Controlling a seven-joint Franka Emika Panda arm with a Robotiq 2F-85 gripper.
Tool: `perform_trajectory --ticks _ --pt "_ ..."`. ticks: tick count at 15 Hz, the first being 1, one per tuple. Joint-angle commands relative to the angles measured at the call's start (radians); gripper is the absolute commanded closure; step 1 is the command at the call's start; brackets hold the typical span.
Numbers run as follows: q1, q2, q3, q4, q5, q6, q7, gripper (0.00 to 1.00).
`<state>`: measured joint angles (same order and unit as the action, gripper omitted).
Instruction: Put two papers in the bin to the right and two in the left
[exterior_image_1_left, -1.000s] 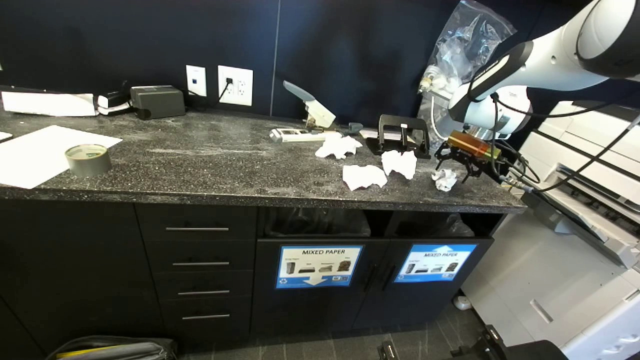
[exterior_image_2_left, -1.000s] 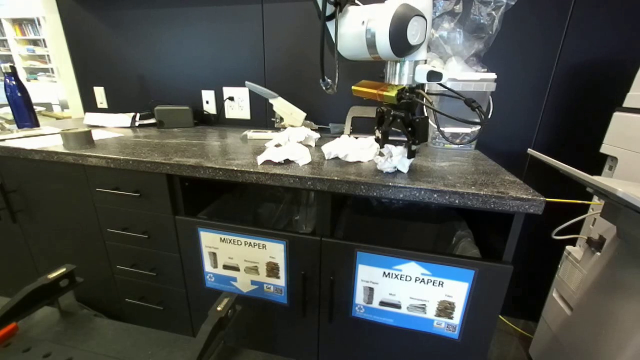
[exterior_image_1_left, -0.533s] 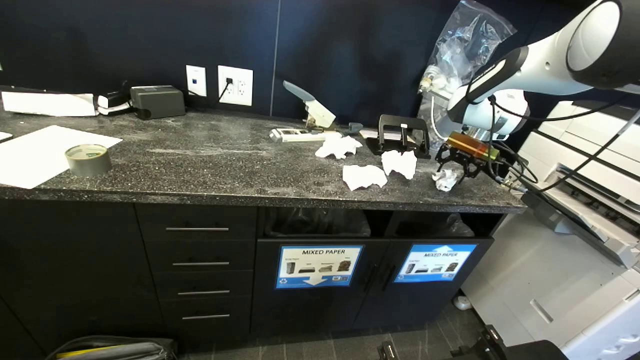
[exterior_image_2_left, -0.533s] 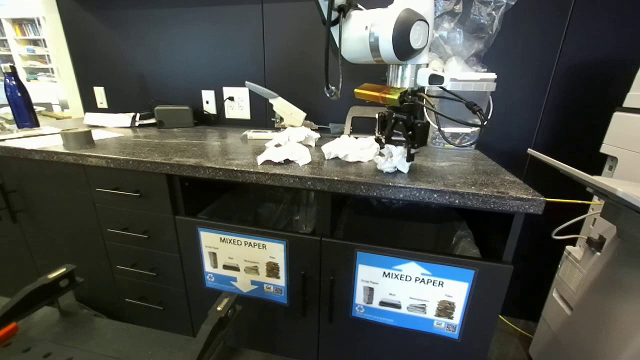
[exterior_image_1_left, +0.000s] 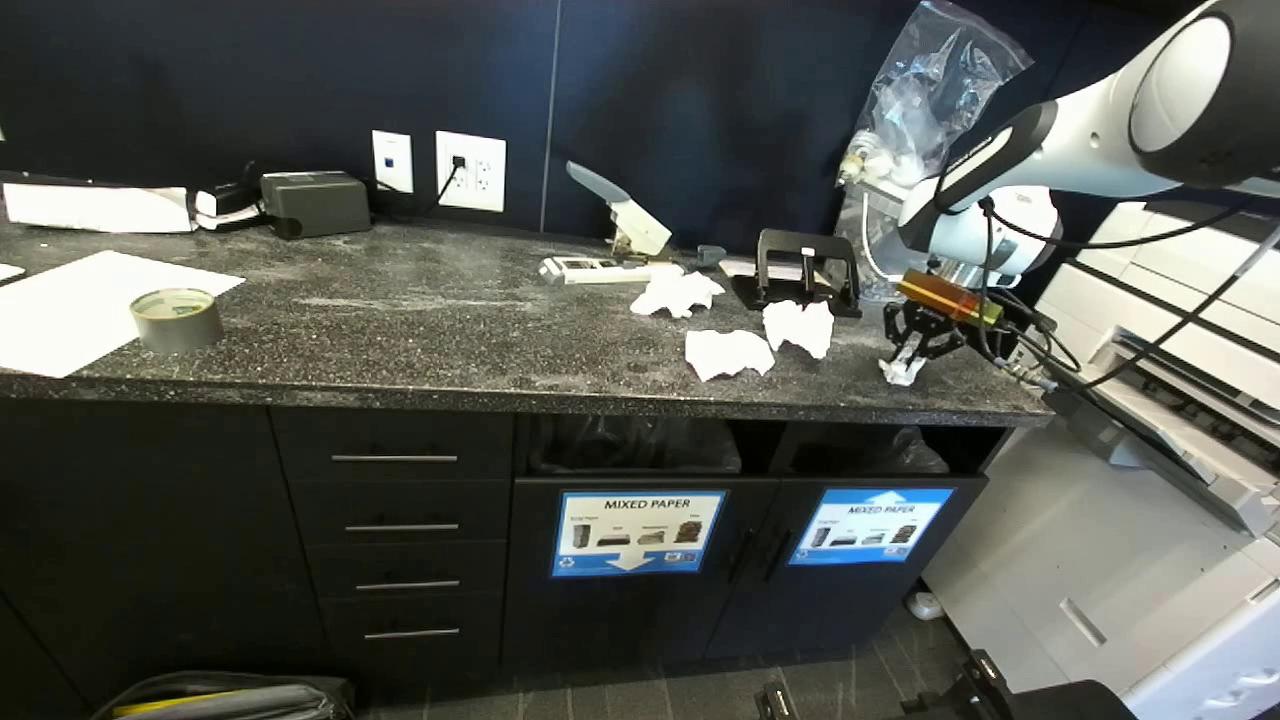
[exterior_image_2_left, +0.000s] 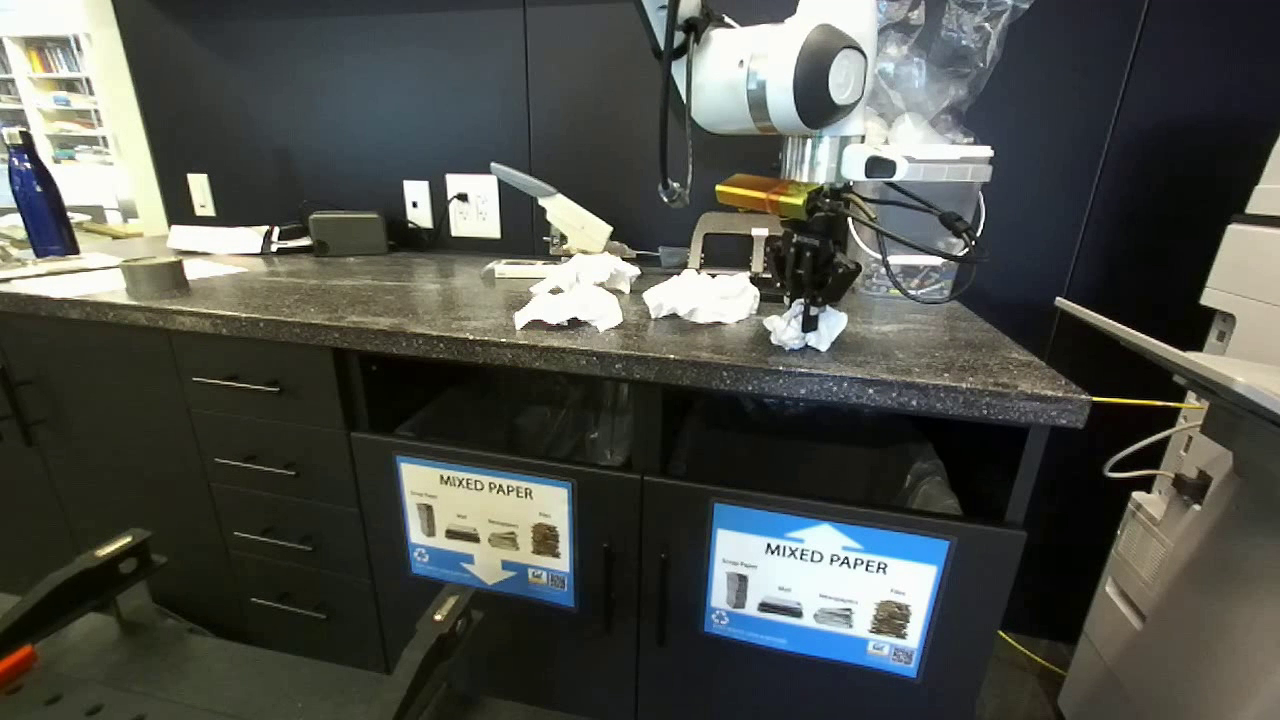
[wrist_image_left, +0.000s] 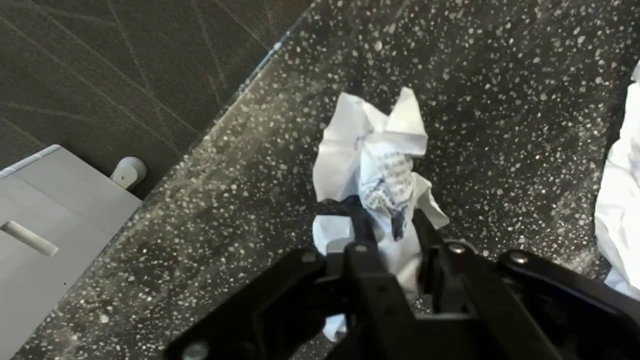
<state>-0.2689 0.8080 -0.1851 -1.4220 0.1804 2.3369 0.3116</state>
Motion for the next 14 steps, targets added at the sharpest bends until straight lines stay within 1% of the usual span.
perform_trajectory --ticks 1,2,4,5,6,9,11,14 --pt "0.004 -0.001 -0.015 -0.002 -0.024 -0.043 -0.009 0.89" --pt "0.003 -0.017 -0.011 -0.025 -0.030 -0.060 -0.029 0.87" --pt "0.001 -0.056 -0.003 -0.083 -0.044 -0.075 -0.080 0.86" --pt "0.002 -0.085 -0.001 -0.128 -0.049 -0.073 -0.108 0.84" --pt "0.005 -0.109 0.000 -0.165 -0.058 -0.072 -0.134 0.85" --pt "0.006 -0.204 0.012 -0.327 -0.083 -0.035 -0.247 0.83" --pt "0.008 -0.259 0.013 -0.422 -0.115 -0.012 -0.331 0.84" --pt "-0.009 -0.337 0.029 -0.573 -0.151 0.079 -0.486 0.84"
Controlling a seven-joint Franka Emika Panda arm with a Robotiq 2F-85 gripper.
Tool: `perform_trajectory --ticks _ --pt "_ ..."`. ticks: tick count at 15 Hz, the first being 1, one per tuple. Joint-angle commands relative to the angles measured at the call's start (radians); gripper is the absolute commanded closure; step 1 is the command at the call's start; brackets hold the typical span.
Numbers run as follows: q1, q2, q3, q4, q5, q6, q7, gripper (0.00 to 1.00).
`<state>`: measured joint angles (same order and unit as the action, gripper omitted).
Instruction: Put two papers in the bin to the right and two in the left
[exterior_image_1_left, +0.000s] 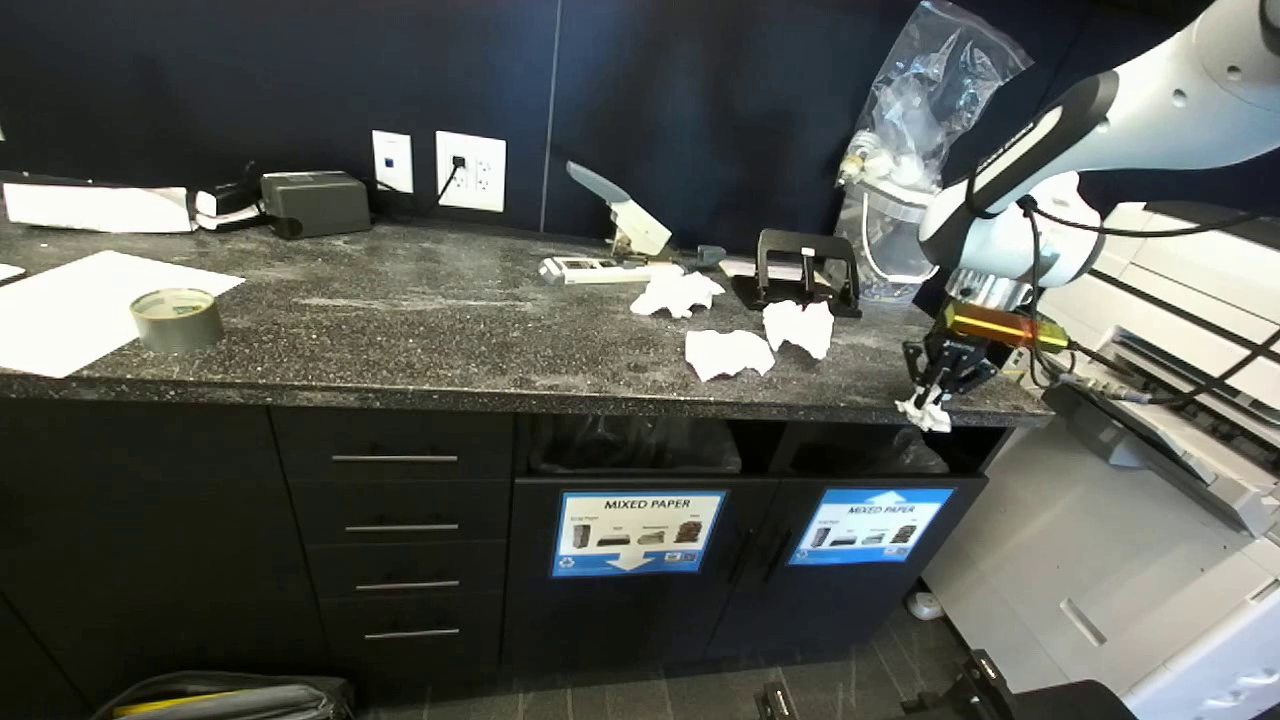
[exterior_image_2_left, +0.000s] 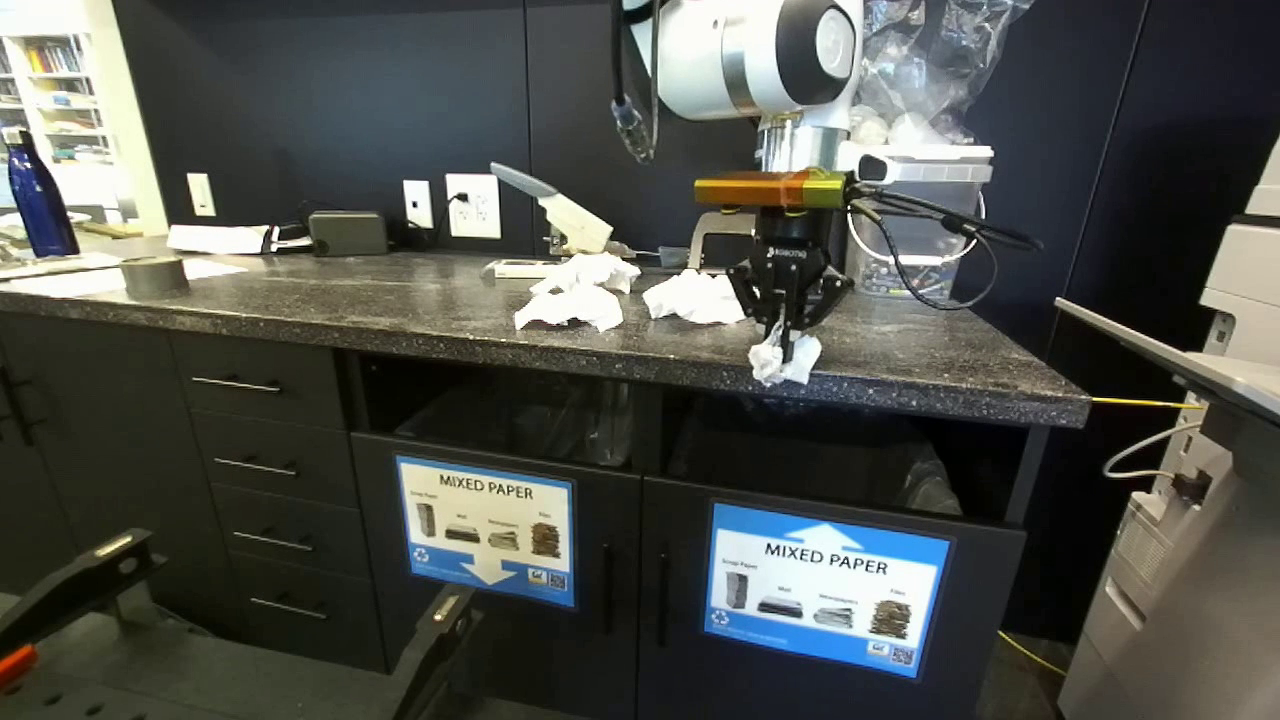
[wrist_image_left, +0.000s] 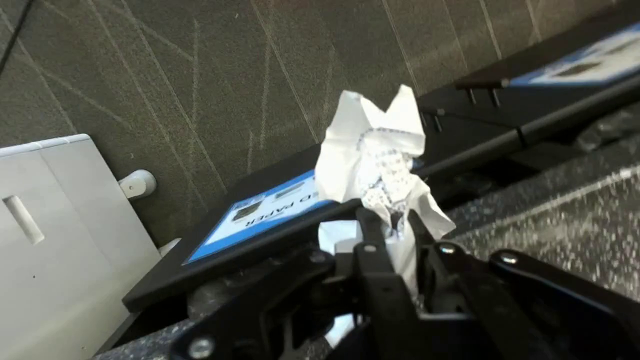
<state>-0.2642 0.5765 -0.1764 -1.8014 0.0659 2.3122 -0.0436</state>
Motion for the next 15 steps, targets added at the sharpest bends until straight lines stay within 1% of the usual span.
perform_trajectory --ticks 1,3,5,8,12,15 --pt "-0.026 -0.130 0.029 -0.249 -0.036 0.134 -0.189 0.84" --pt "-0.043 -0.177 0.040 -0.352 -0.043 0.182 -0.301 0.84" --pt "-0.066 -0.209 0.051 -0.425 -0.046 0.223 -0.415 0.84" --pt "-0.121 -0.239 0.078 -0.492 -0.029 0.280 -0.604 0.84" --pt "-0.204 -0.216 0.105 -0.493 0.025 0.330 -0.843 0.84" --pt "-0.308 -0.175 0.172 -0.456 0.139 0.383 -1.075 0.84"
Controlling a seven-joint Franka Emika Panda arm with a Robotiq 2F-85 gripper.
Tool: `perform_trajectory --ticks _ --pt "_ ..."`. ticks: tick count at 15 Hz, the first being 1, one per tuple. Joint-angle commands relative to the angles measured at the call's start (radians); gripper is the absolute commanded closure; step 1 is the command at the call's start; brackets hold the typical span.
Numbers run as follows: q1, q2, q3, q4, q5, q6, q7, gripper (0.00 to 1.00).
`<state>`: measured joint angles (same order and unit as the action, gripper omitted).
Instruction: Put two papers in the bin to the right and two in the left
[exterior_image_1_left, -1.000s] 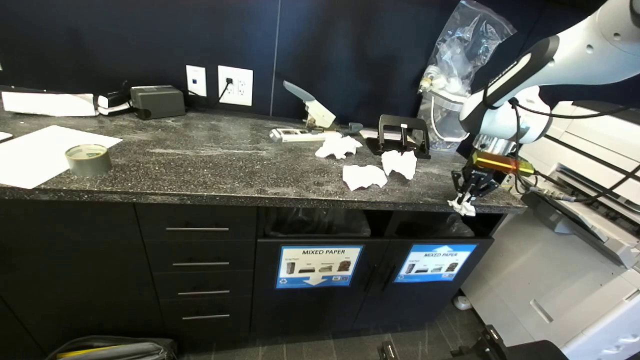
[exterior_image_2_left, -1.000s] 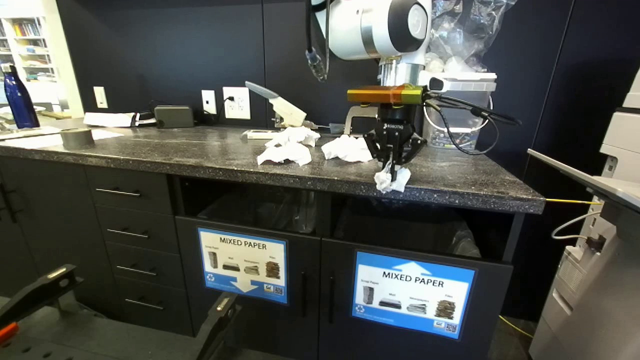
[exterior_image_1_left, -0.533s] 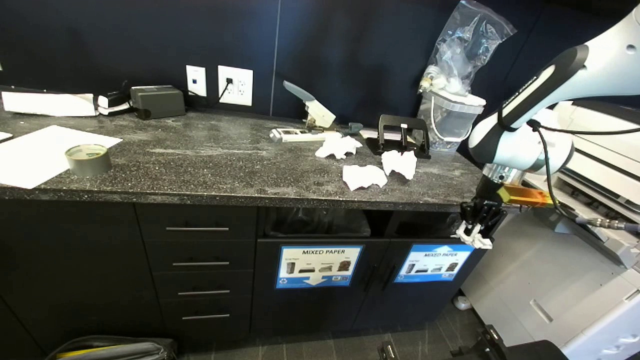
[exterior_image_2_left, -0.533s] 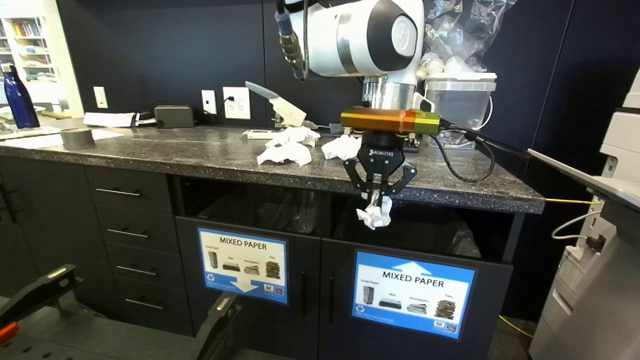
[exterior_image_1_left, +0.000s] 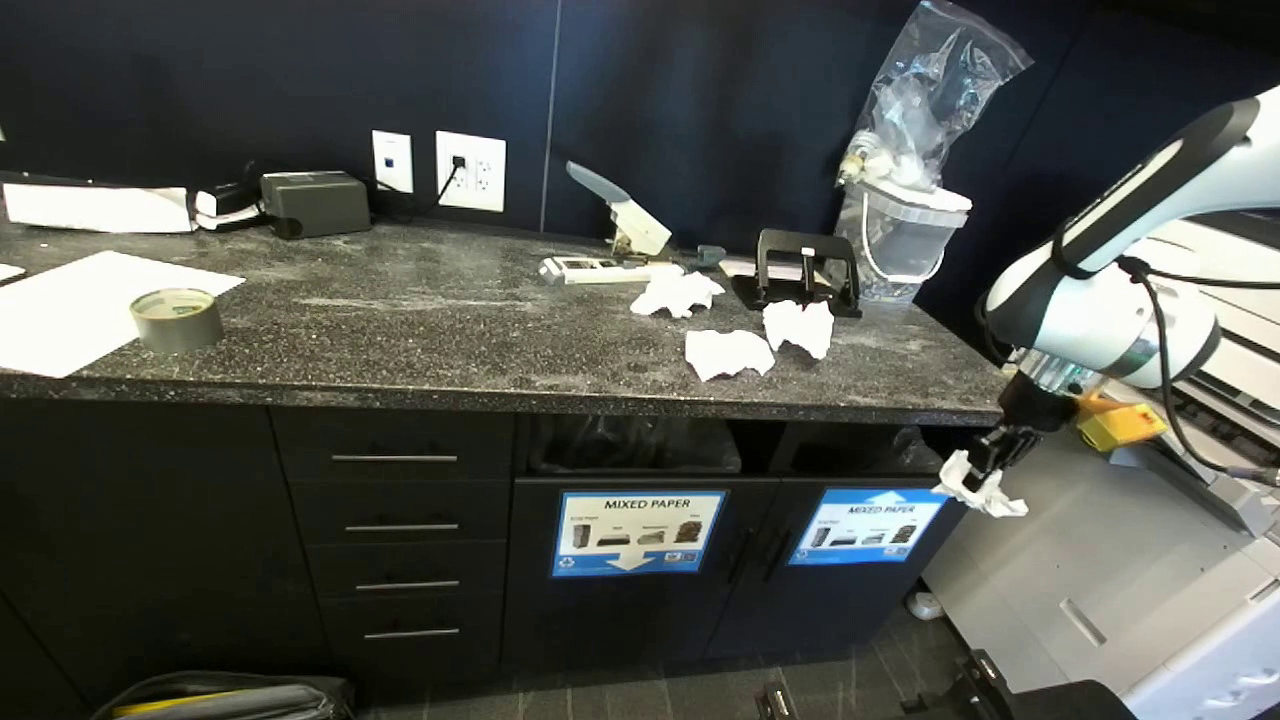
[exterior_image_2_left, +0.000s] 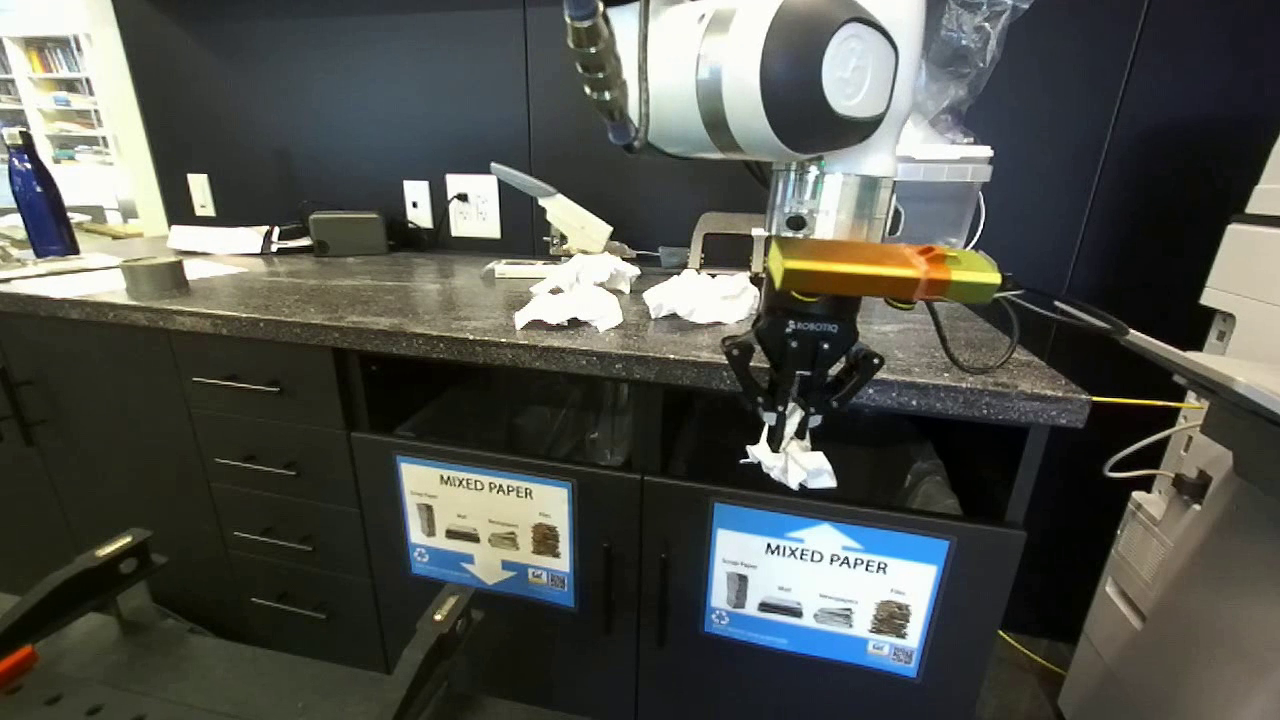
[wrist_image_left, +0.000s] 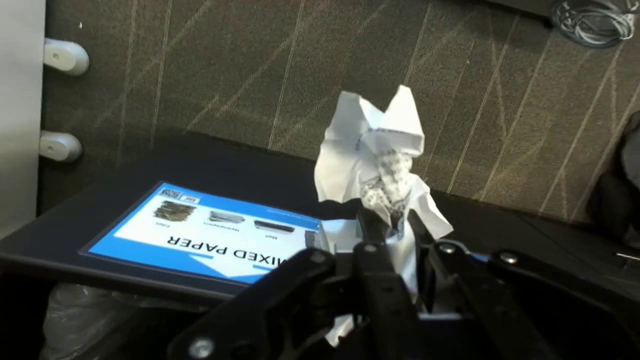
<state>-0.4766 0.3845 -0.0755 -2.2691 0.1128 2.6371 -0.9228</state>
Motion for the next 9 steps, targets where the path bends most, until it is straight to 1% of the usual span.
perform_trajectory --ticks 1,6,9 --pt "-0.116 0.032 0.083 0.026 0.134 0.063 -0.271 0.84" --pt "-0.224 0.101 0.169 0.080 0.246 0.066 -0.597 0.85" --pt "-0.302 0.167 0.245 0.119 0.335 0.122 -0.780 0.86"
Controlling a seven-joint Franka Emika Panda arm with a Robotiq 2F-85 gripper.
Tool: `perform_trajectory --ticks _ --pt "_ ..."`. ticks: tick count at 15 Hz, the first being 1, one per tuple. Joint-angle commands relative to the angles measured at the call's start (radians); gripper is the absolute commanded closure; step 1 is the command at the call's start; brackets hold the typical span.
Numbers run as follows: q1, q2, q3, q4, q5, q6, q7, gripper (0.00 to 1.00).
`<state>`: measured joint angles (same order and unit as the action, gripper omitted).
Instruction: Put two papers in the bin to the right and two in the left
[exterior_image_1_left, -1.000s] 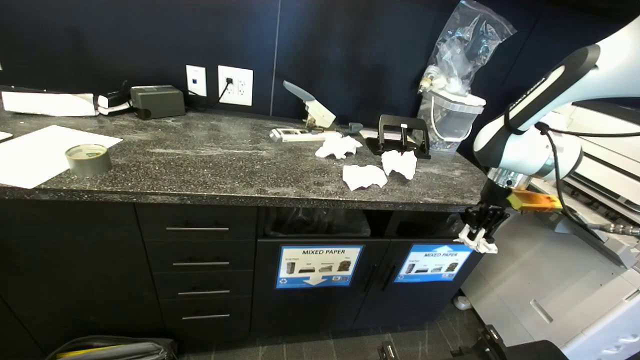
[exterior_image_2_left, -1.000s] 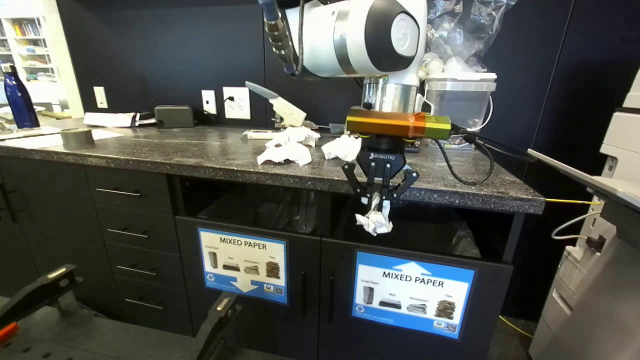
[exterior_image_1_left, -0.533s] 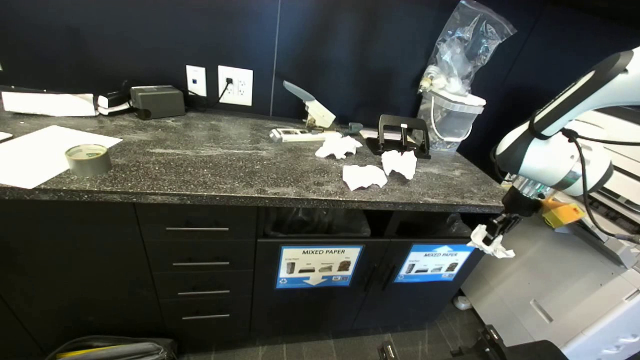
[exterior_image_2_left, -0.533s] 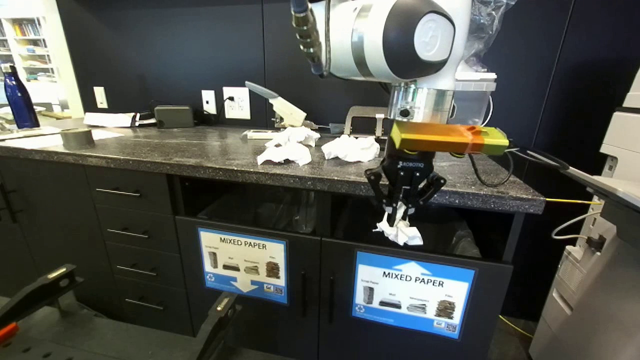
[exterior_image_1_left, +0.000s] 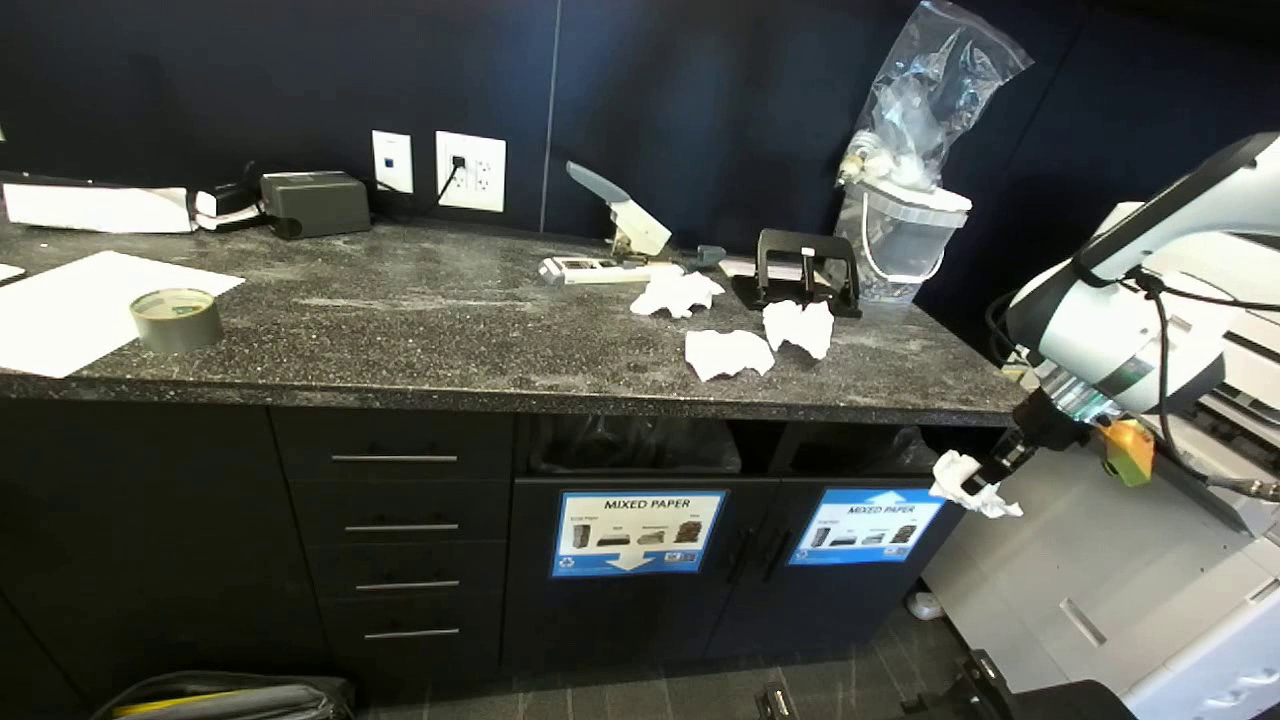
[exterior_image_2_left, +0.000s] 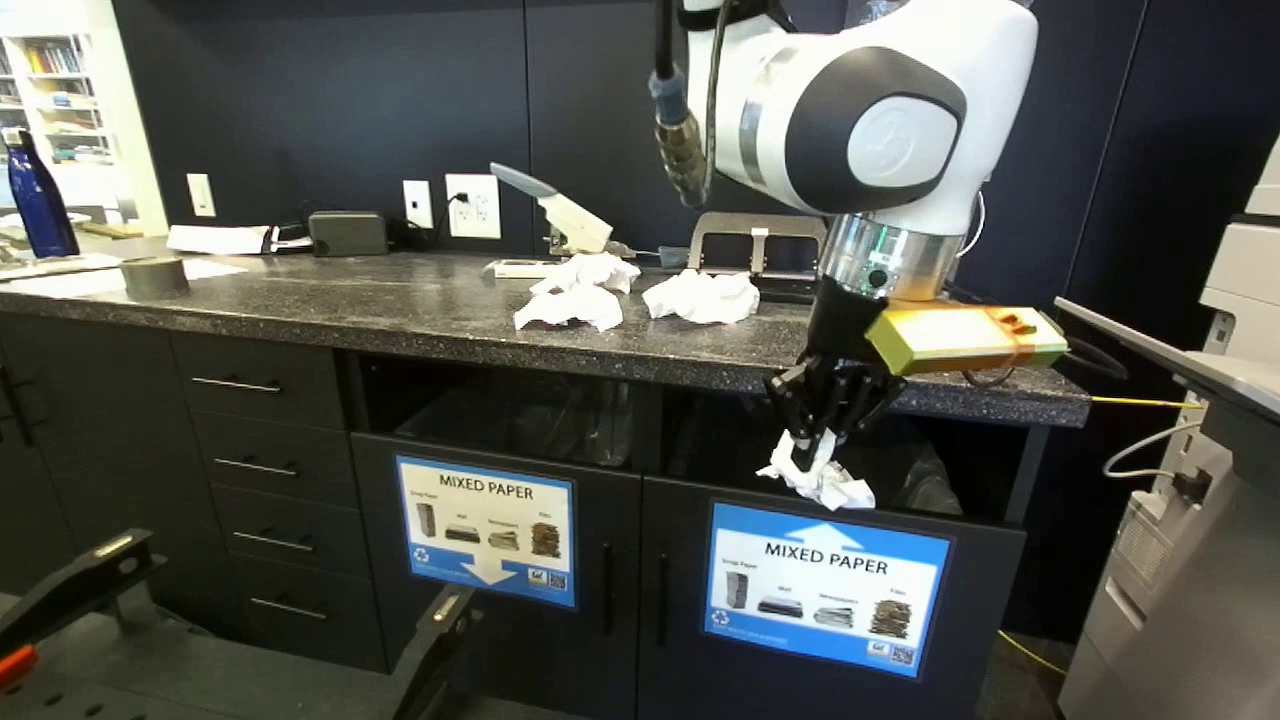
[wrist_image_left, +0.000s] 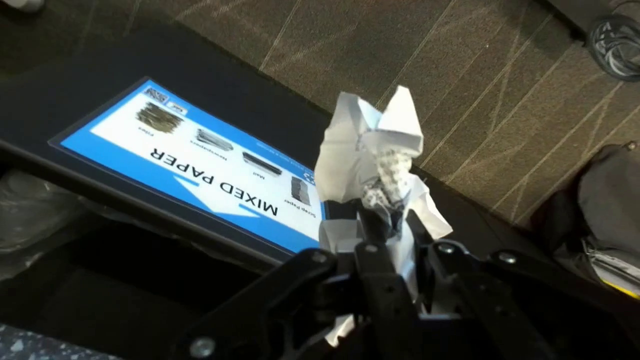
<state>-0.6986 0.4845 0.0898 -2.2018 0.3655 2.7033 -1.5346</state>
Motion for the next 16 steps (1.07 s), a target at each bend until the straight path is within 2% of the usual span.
perform_trajectory --ticks 1,4,7,13,16 --pt "-0.111 0.093 0.111 0.070 0.114 0.075 -0.221 0.86" --pt "-0.218 0.192 0.225 0.147 0.210 0.137 -0.350 0.86" --pt "-0.317 0.318 0.329 0.245 0.250 0.179 -0.435 0.86" --pt "-0.465 0.553 0.474 0.428 0.219 0.189 -0.471 0.86" --pt "-0.510 0.645 0.550 0.519 0.198 0.156 -0.483 0.86"
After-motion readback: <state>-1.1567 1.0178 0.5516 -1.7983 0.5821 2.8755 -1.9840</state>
